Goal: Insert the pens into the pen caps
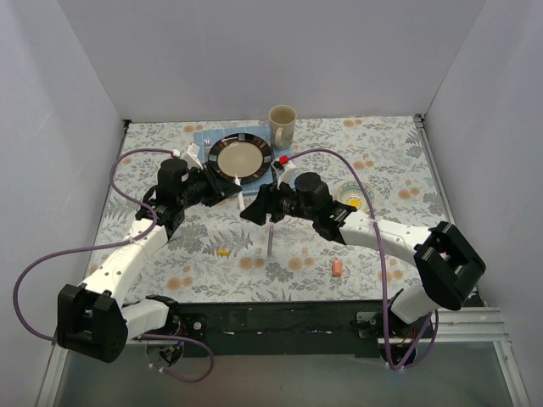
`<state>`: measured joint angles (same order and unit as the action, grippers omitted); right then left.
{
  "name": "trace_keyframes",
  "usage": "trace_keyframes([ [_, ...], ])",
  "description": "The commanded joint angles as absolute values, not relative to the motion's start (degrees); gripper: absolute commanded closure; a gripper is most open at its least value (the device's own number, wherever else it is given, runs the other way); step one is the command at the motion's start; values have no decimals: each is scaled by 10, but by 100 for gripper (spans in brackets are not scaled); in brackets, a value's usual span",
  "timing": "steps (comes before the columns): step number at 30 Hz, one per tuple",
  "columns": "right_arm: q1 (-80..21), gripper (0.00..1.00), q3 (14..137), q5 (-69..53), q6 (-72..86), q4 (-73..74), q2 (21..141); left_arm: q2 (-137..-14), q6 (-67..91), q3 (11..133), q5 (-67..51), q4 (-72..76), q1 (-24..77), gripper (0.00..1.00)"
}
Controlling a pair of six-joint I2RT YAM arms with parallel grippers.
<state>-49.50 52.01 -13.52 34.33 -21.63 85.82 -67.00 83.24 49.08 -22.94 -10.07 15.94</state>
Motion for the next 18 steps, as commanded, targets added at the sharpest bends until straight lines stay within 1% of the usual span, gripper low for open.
trace_keyframes([
  [1, -493, 25, 562, -166, 366, -278, 877, -622, 849, 459, -273, -27, 171, 100],
  [5, -494, 28, 553, -189, 388, -316, 885, -593, 853, 435, -285, -4, 176, 100],
  [8, -494, 35, 545, -195, 395, -345, 884, -577, 855, 417, -293, 25, 177, 100],
  [9, -493, 41, 538, -197, 399, -358, 883, -573, 855, 410, -294, 31, 177, 100],
  [12, -494, 51, 523, -202, 411, -387, 883, -565, 860, 397, -305, 46, 178, 100],
  [16, -494, 54, 518, -221, 424, -412, 892, -563, 868, 387, -317, 64, 179, 100],
  [17, -493, 56, 518, -229, 426, -415, 893, -564, 870, 386, -323, 66, 179, 100],
  [18, -494, 60, 519, -233, 428, -415, 897, -563, 871, 385, -323, 70, 180, 100],
])
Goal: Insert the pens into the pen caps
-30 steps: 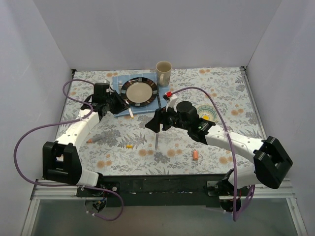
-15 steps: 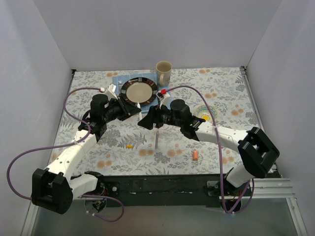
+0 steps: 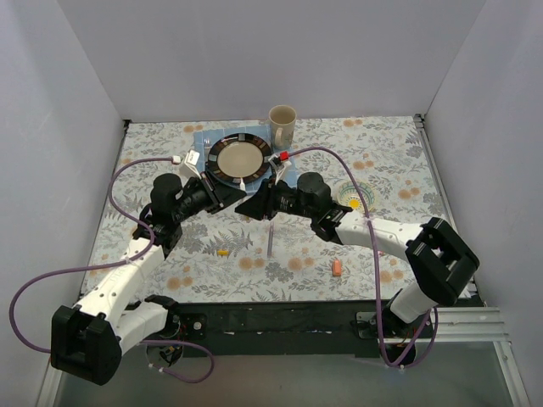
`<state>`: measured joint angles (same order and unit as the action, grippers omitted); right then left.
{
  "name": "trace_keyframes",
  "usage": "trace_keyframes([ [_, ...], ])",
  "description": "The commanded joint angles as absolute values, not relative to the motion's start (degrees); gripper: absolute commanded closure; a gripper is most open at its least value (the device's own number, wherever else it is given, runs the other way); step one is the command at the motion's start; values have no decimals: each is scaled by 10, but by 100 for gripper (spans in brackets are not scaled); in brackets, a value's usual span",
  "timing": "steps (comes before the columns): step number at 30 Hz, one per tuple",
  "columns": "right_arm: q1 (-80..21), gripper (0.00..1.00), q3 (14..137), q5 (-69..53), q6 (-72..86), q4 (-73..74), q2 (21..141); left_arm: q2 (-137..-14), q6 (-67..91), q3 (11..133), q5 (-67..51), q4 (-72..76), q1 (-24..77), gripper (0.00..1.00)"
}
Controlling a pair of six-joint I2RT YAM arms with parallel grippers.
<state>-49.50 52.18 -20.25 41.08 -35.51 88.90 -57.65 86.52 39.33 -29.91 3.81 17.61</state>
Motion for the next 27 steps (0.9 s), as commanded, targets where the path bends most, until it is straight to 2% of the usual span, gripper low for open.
trace_keyframes([
  [1, -493, 62, 521, -236, 432, -415, 898, -562, 872, 384, -323, 71, 180, 100],
  [2, -494, 64, 520, -242, 435, -417, 899, -560, 871, 383, -321, 74, 181, 100],
  [4, -494, 75, 516, -248, 442, -423, 901, -555, 872, 382, -316, 78, 181, 100],
  [5, -494, 83, 513, -255, 445, -431, 900, -554, 870, 383, -314, 79, 181, 100],
  [6, -494, 98, 511, -259, 447, -436, 899, -554, 870, 384, -313, 79, 181, 100],
  [7, -494, 99, 505, -262, 450, -440, 897, -554, 868, 385, -314, 80, 181, 100],
  [8, -494, 99, 495, -262, 453, -444, 890, -554, 867, 389, -314, 78, 181, 92],
  [11, -492, 99, 462, -230, 448, -440, 856, -559, 847, 416, -299, 36, 181, 44],
  [14, -483, 99, 433, -190, 437, -409, 813, -560, 824, 436, -268, -36, 181, 28],
  [17, -464, 99, 412, -160, 421, -354, 768, -551, 866, 459, -183, -120, 180, 27],
  [22, -454, 99, 384, -117, 368, -267, 700, -532, 1056, 470, -35, -305, 180, 31],
  [25, -454, 99, 360, -96, 358, -258, 662, -538, 1060, 472, -16, -345, 181, 32],
  [27, -453, 99, 352, -85, 352, -254, 643, -535, 983, 458, -7, -317, 181, 34],
])
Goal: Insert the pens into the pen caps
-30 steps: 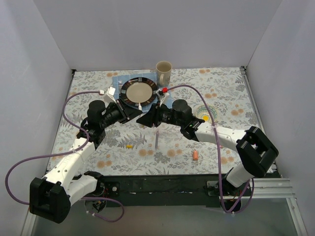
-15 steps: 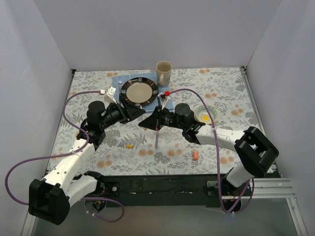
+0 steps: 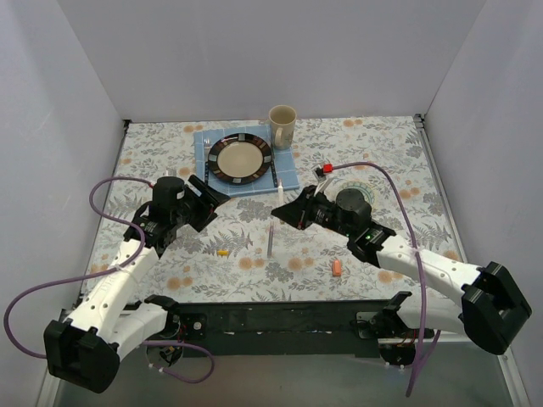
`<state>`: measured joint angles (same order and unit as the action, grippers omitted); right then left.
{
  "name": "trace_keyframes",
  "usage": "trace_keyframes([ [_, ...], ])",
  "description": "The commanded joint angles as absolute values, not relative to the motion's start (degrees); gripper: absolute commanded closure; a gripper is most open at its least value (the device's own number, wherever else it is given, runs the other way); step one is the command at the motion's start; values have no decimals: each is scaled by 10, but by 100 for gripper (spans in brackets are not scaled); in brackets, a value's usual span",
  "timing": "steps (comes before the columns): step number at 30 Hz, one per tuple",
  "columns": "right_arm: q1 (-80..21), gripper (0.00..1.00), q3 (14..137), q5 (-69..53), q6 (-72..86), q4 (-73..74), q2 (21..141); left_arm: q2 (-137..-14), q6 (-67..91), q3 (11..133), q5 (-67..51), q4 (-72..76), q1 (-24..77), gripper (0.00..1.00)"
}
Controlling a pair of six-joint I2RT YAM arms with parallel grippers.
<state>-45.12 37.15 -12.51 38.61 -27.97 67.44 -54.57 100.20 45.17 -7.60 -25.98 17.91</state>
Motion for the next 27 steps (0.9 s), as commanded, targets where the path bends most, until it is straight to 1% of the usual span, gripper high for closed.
trace_keyframes([
  [1, -454, 99, 345, -85, 349, -253, 638, -539, 986, 456, 34, -341, 181, 32],
  [2, -454, 99, 344, -84, 345, -248, 632, -545, 1089, 475, 93, -391, 180, 32],
  [3, -454, 99, 343, -82, 343, -244, 630, -552, 1132, 488, 151, -485, 180, 33],
  [5, -454, 99, 343, -83, 339, -231, 625, -576, 1212, 530, 162, -555, 180, 31],
  [6, -454, 99, 342, -83, 337, -229, 622, -580, 1262, 539, 141, -587, 180, 30],
  [8, -453, 99, 340, -79, 331, -225, 613, -568, 1301, 520, 103, -578, 180, 30],
  [9, -453, 99, 339, -77, 330, -222, 609, -560, 1346, 502, 60, -550, 180, 30],
  [12, -453, 99, 336, -69, 325, -219, 594, -548, 1410, 440, 16, -498, 181, 32],
  [14, -453, 99, 333, -60, 324, -216, 583, -586, 1417, 433, 1, -493, 181, 33],
  [16, -453, 99, 327, -55, 323, -213, 576, -620, 1412, 438, -44, -492, 181, 34],
  [21, -453, 99, 316, -62, 323, -213, 568, -685, 1419, 409, -79, -426, 184, 38],
  [27, -454, 99, 298, -103, 322, -245, 563, -718, 1418, 388, -75, -417, 185, 39],
])
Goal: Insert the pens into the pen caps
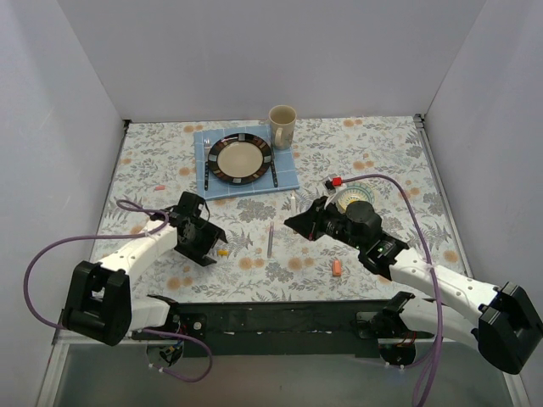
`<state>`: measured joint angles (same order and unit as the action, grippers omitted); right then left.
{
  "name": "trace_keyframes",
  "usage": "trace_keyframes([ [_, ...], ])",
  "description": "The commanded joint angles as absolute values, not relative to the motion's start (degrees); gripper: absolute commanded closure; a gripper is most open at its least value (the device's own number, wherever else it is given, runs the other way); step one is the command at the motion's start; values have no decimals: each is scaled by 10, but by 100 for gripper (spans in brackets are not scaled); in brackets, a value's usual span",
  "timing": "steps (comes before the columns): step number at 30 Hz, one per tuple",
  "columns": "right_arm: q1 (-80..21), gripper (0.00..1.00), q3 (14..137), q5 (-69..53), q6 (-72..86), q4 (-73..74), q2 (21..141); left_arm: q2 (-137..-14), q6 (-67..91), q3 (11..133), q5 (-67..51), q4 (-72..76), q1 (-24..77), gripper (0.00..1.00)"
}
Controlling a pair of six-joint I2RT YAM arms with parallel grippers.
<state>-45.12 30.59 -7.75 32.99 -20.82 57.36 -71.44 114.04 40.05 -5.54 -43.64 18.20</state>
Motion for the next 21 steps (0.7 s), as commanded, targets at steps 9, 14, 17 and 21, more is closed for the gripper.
trace_keyframes([
  [9, -454, 99, 294, -81, 322, -239, 552, -734, 1441, 355, -69, -395, 185, 46],
  [14, -454, 99, 290, -69, 322, -236, 541, -763, 1448, 364, -62, -388, 185, 48],
  [17, -453, 99, 288, -66, 321, -231, 535, -787, 1450, 383, -55, -408, 185, 52],
  [21, -454, 99, 287, -57, 317, -224, 526, -812, 1451, 409, -41, -451, 185, 58],
])
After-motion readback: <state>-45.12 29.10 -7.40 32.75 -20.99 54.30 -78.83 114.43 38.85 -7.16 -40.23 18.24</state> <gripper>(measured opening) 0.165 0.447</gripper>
